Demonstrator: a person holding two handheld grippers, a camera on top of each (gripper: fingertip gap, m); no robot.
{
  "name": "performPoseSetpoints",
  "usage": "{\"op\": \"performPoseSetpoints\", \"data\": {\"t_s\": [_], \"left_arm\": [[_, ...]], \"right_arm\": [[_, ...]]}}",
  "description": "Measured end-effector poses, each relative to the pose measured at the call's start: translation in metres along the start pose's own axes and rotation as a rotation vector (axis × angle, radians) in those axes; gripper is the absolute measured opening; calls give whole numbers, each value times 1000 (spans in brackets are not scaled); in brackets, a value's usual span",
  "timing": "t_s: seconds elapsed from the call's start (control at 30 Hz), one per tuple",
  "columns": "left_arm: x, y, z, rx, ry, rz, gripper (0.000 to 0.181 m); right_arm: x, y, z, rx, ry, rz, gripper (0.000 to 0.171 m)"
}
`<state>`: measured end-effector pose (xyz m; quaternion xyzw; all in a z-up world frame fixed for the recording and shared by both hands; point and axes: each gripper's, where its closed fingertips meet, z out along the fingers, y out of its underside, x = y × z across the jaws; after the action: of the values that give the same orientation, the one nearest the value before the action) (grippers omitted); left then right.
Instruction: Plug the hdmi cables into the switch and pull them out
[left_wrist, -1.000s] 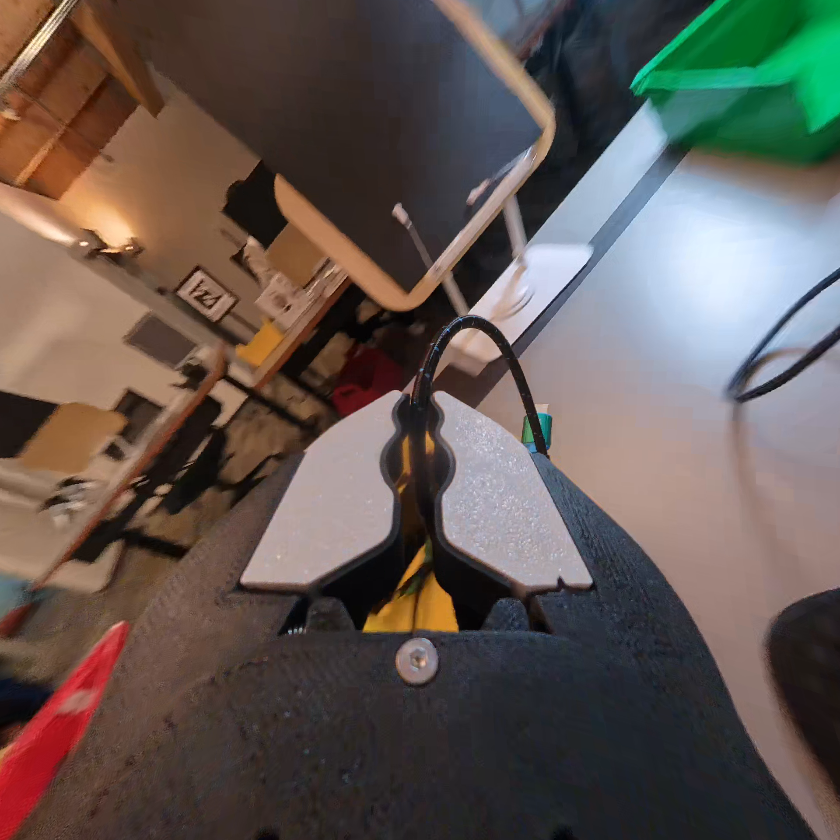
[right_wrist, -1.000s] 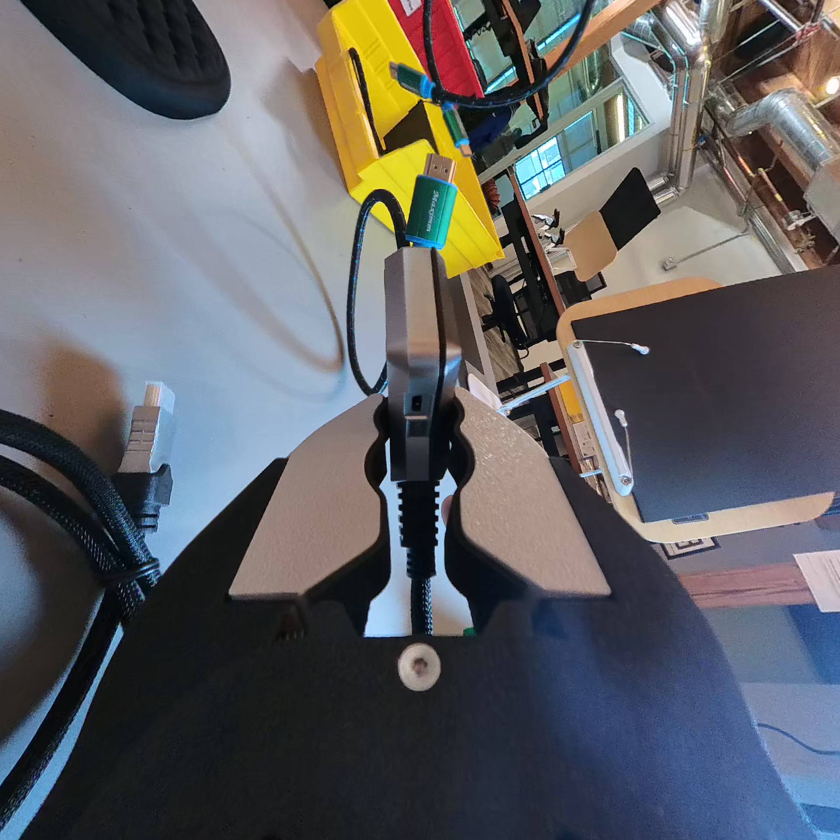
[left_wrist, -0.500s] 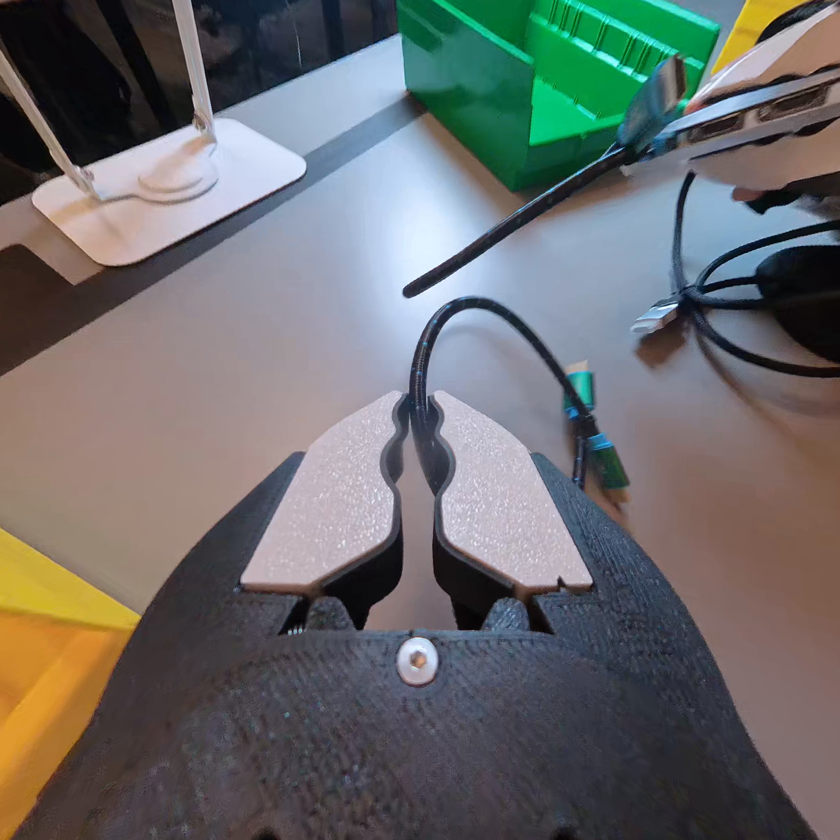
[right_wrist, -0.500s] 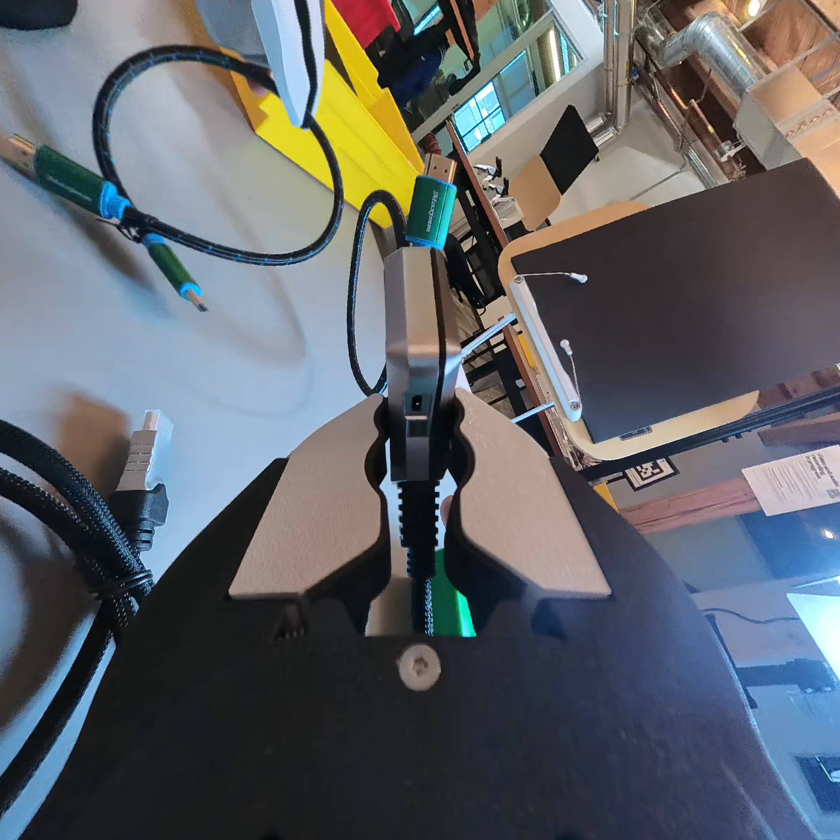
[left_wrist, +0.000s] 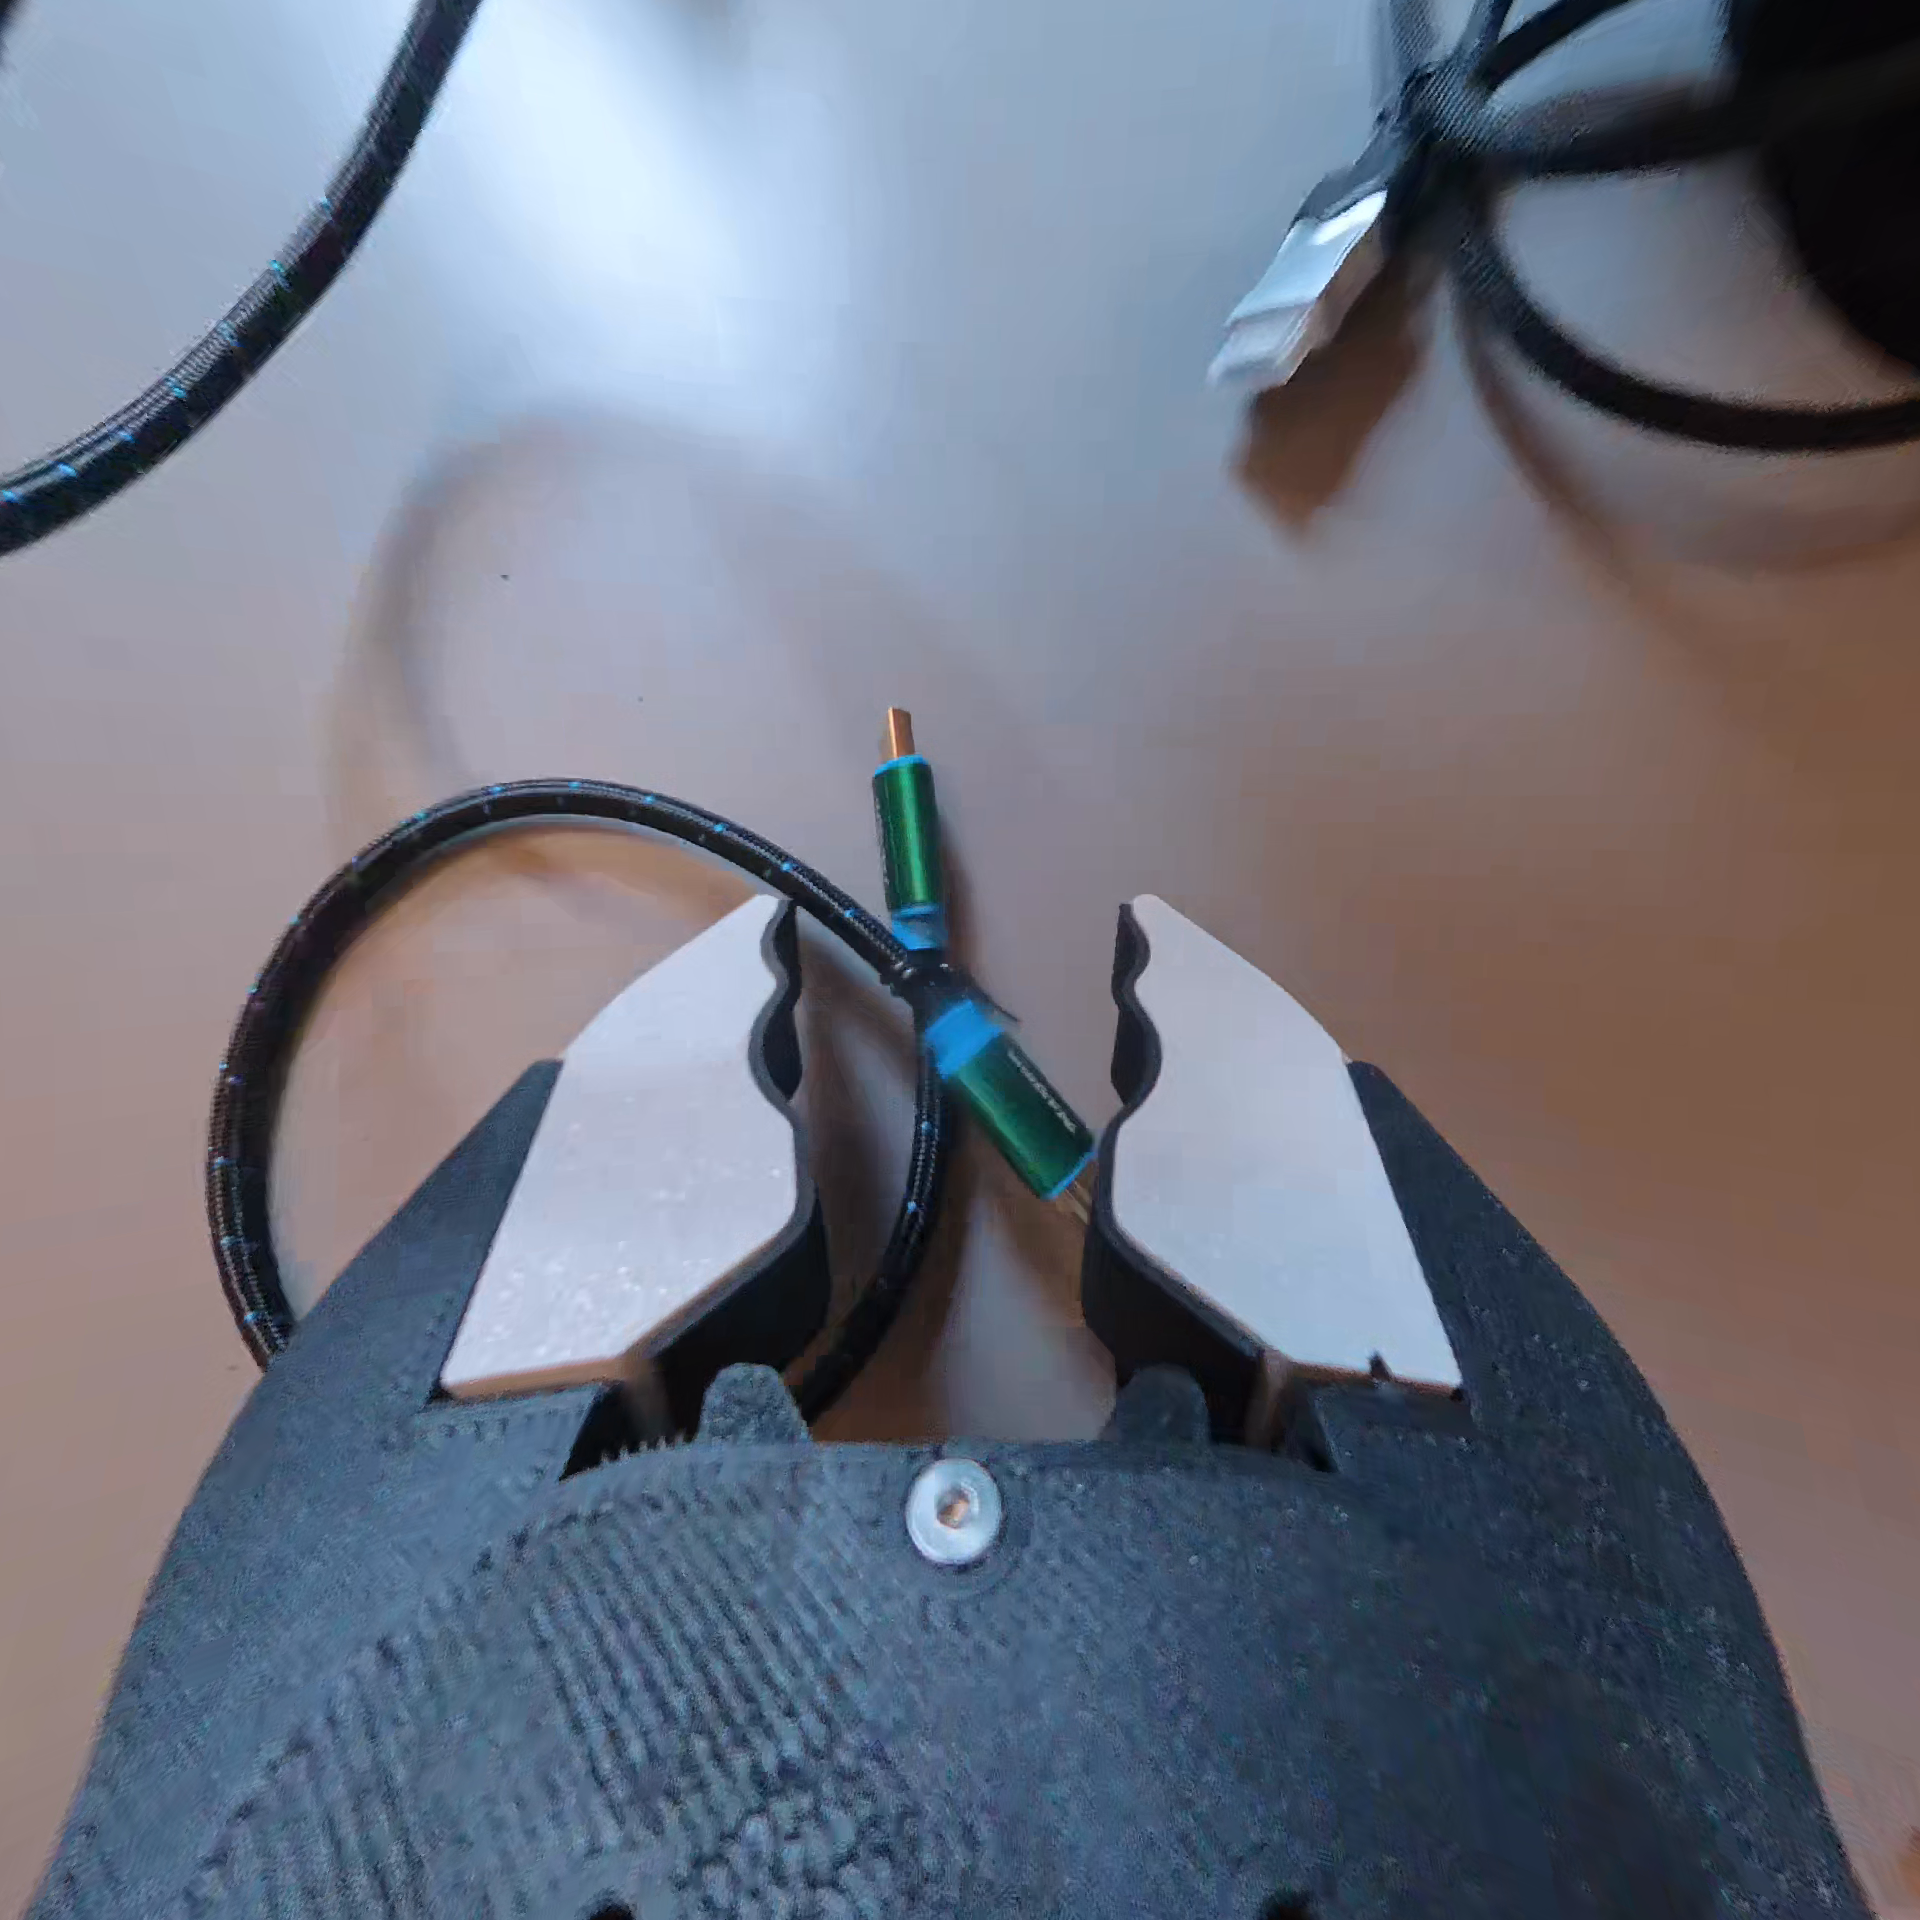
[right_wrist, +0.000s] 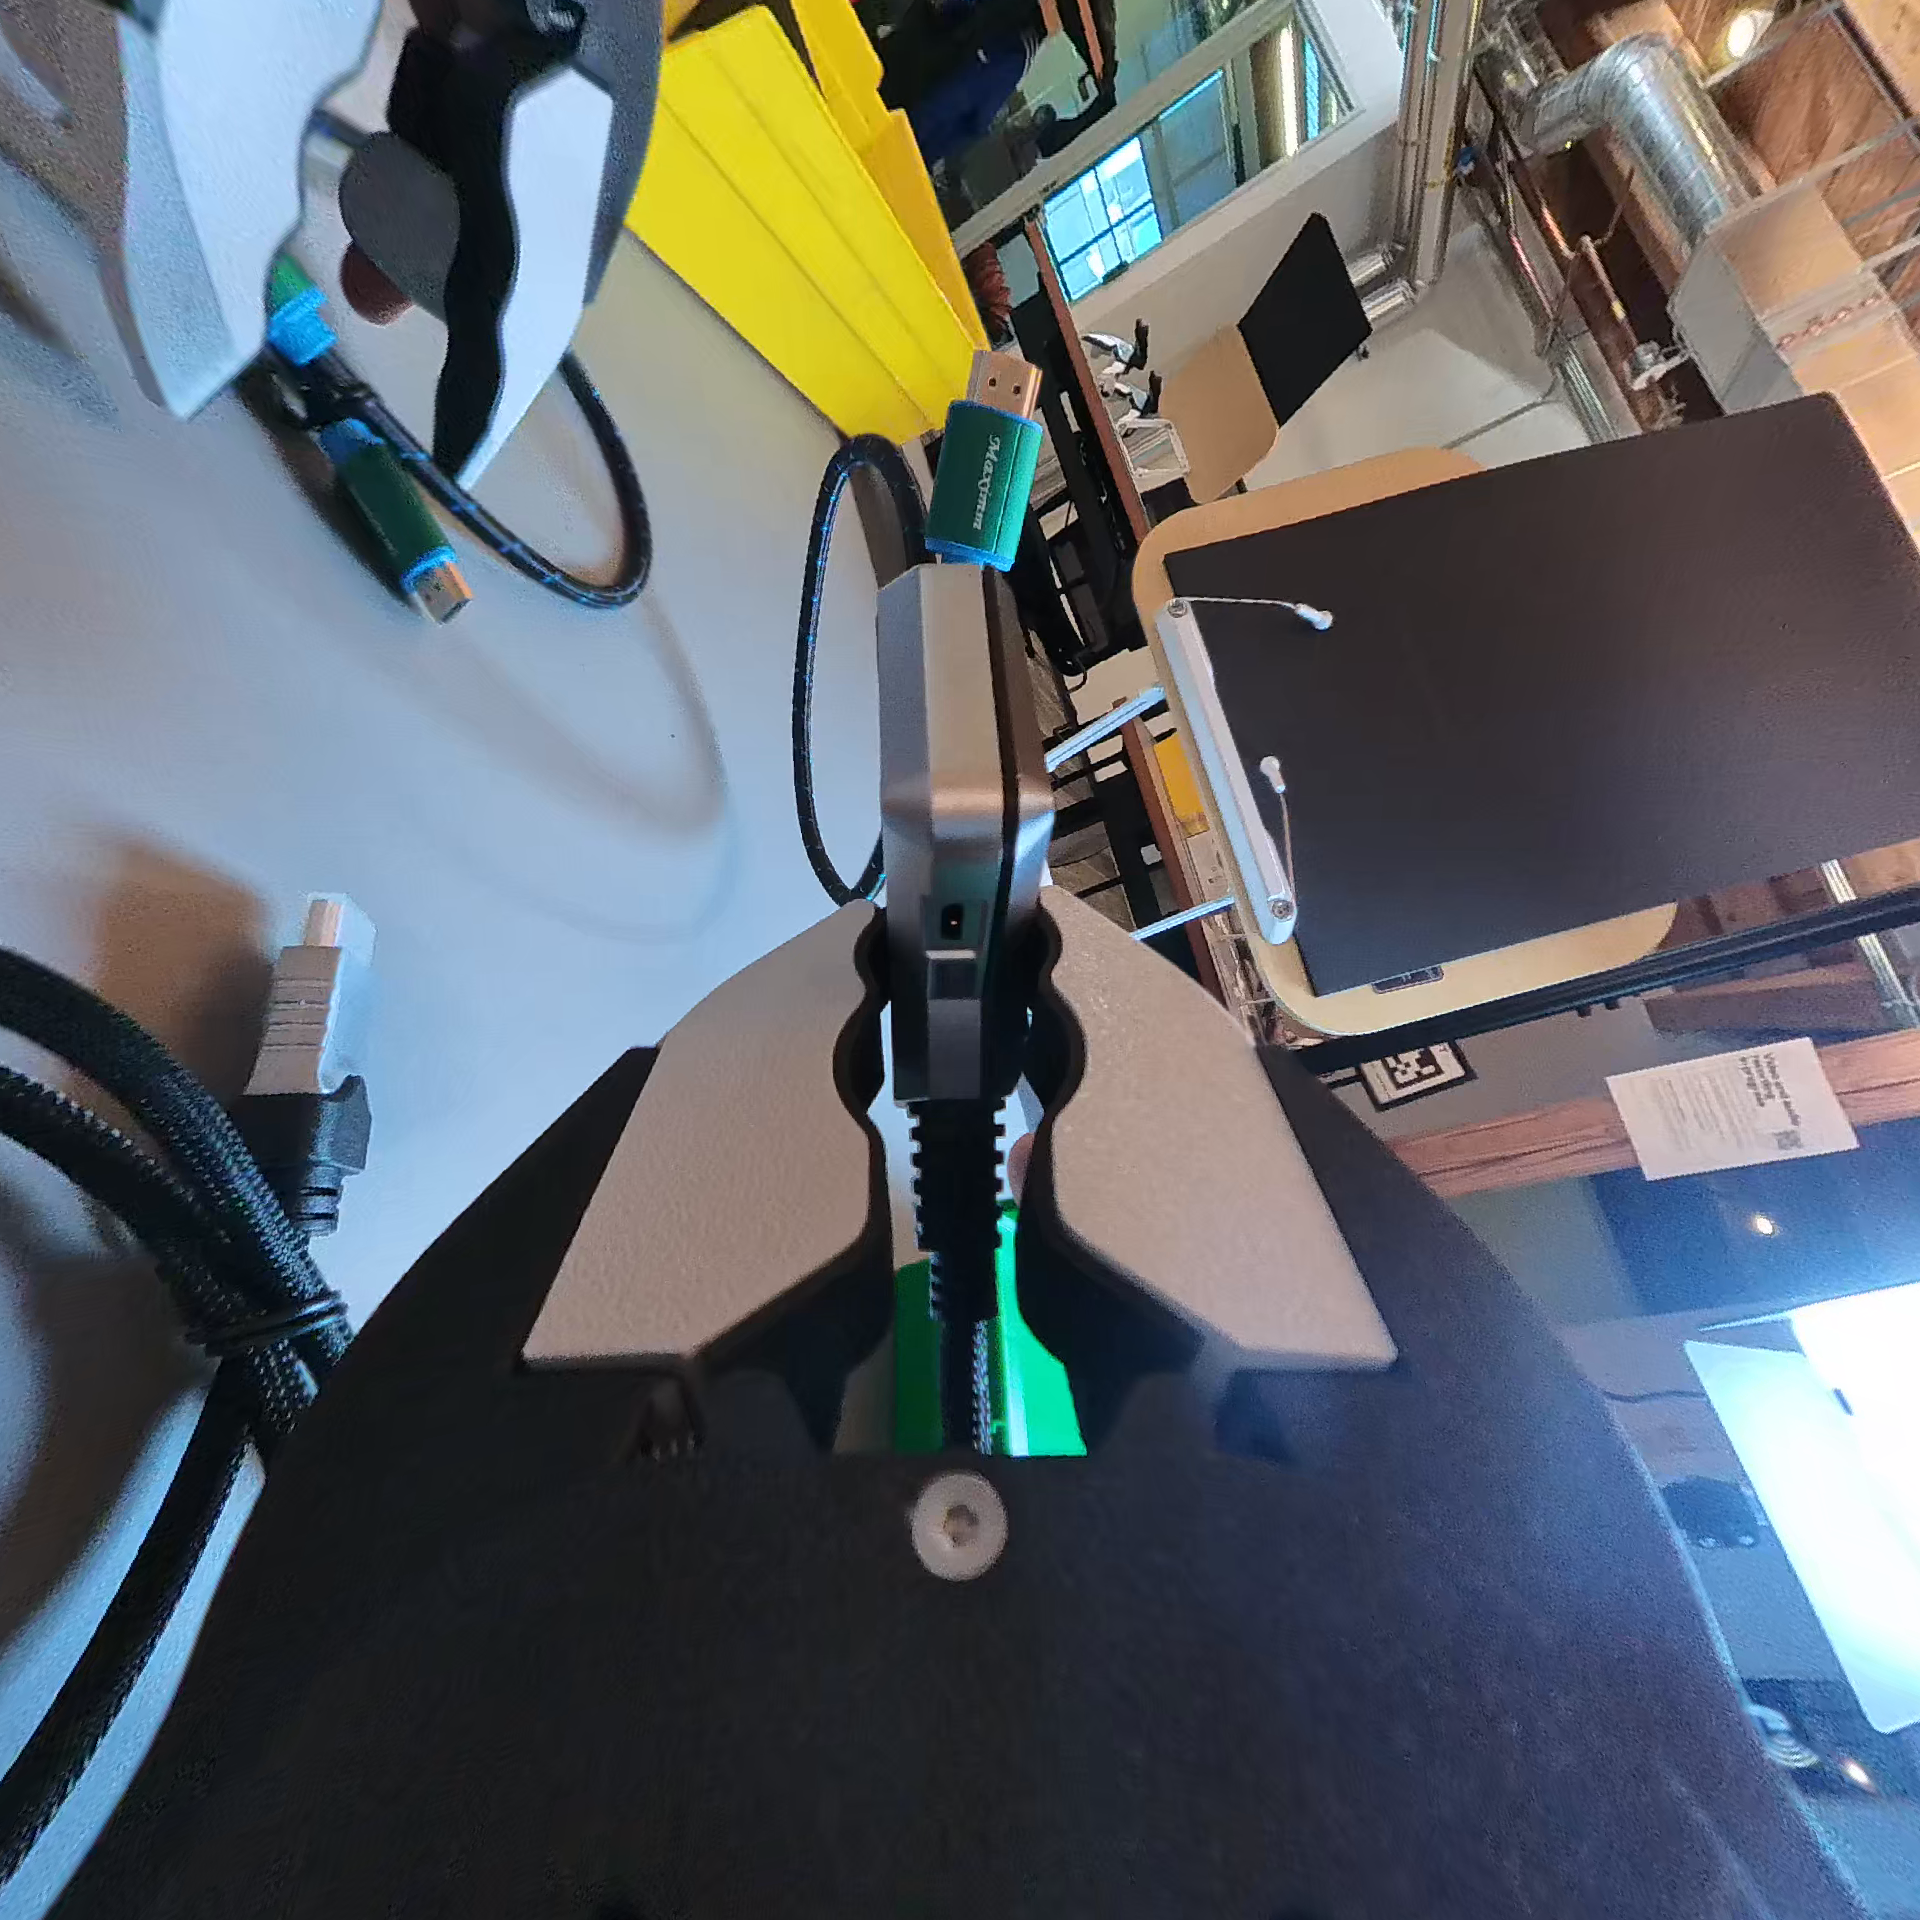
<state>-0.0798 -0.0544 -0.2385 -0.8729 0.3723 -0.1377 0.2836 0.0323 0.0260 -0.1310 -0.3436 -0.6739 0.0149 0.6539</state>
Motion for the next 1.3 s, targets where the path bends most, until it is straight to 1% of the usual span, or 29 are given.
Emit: {"op": "performPoseSetpoints", "data": {"t_s": [0.07, 0.1, 0.17, 0.3, 0.37, 0.43, 0.53, 0.67, 0.73, 0.77, 0.83, 0.93, 1.0, 1.1, 1.2, 1.3], "left_arm": [[-5, 4, 7, -55, -36, 36, 52], [-6, 4, 7, -66, -36, 47, 44], [-5, 5, 7, -75, -19, 52, 35], [-17, 0, 8, -9, -80, 167, 16], [-27, -1, 7, 19, -158, 241, 15], [-37, 3, 1, 7, -235, 297, 14], [-56, 6, -19, 27, -330, 277, 14], [-97, 5, -77, 96, -578, 215, 13], [-109, 0, -104, 158, -681, 213, 13], [-109, -4, -111, 183, -714, 233, 13], [-96, -18, -113, 226, -733, 311, 13], [-61, -43, -100, 267, -735, 466, 14], [-41, -55, -93, 278, -749, 553, 13], [-26, -60, -83, 263, -780, 623, 13], [-18, -59, -73, 237, -776, 660, 14], [-14, -61, -70, 229, -806, 690, 14]], "right_arm": [[-3, 0, -1, 2, -9, -15, 23], [-4, 0, -1, 3, -12, -20, 23], [-5, 0, -1, 5, -13, -20, 23], [-8, 3, 2, 4, -26, 4, 23], [-10, 4, 3, -5, -26, -1, 23], [-11, 4, 4, -6, -22, -9, 23], [-8, 5, 4, -16, -4, -6, 23], [-7, 18, 9, -97, 5, -10, 23], [-10, 17, 12, -109, -5, -41, 23], [-14, 13, 14, -101, -17, -56, 23], [-20, 2, 19, -97, -33, -88, 23], [-28, -16, 29, -110, -35, -166, 23], [-33, -26, 35, -109, -34, -182, 23], [-40, -33, 43, -108, -31, -179, 23], [-43, -38, 48, -99, -13, -176, 23], [-45, -43, 48, -61, -3, -186, 23]]}}
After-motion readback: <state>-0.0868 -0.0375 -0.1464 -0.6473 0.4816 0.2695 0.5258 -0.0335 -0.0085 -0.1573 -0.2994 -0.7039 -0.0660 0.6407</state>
